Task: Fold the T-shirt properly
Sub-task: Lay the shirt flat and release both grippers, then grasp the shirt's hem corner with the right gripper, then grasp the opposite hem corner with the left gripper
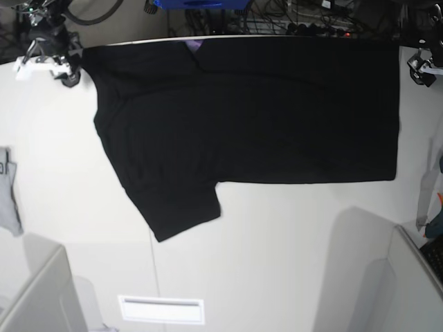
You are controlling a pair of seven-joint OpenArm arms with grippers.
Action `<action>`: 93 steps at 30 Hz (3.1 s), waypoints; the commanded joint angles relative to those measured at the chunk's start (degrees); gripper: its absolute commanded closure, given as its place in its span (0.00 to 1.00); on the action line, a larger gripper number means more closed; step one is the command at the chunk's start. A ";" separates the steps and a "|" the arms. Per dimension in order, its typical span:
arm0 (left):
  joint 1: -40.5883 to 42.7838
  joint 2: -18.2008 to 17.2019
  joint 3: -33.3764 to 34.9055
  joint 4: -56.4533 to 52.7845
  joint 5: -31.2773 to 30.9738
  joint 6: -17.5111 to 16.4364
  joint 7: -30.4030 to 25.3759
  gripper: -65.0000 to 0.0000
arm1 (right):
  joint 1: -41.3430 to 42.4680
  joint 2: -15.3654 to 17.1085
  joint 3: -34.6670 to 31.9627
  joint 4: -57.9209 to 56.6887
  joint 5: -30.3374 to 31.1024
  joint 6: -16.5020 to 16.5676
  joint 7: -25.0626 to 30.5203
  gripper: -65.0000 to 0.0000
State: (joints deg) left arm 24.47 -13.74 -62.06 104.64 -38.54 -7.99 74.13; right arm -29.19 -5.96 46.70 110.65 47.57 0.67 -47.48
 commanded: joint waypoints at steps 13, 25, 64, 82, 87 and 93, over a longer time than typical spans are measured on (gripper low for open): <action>-7.55 -1.08 11.47 1.34 5.45 -0.23 -0.94 1.00 | 35.56 18.92 -29.33 -30.96 0.65 0.17 -0.56 0.64; -7.19 -3.80 11.12 1.25 5.53 -0.23 -1.03 1.00 | 54.90 21.56 -48.41 -54.69 -9.46 0.70 4.71 0.63; -20.29 -10.04 11.65 -11.06 5.62 -0.14 -0.94 0.40 | 61.15 18.84 -52.98 -68.50 -9.64 0.61 14.21 0.53; -20.73 -10.22 13.58 -13.17 5.62 -0.14 -1.03 0.40 | 57.63 18.48 -59.84 -62.87 -9.73 0.26 13.07 0.65; -26.53 -14.00 23.34 -21.26 5.89 0.03 -1.12 0.40 | 57.72 18.66 -59.58 -62.87 -9.73 0.43 13.07 1.00; -38.84 -14.61 34.94 -35.23 20.57 -0.06 -9.47 0.40 | 57.63 18.40 -59.58 -62.61 -9.64 0.26 12.89 1.00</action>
State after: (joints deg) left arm -13.80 -27.18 -26.72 68.29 -17.41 -7.94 64.36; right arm 27.55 12.21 -12.99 47.57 38.19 1.26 -33.67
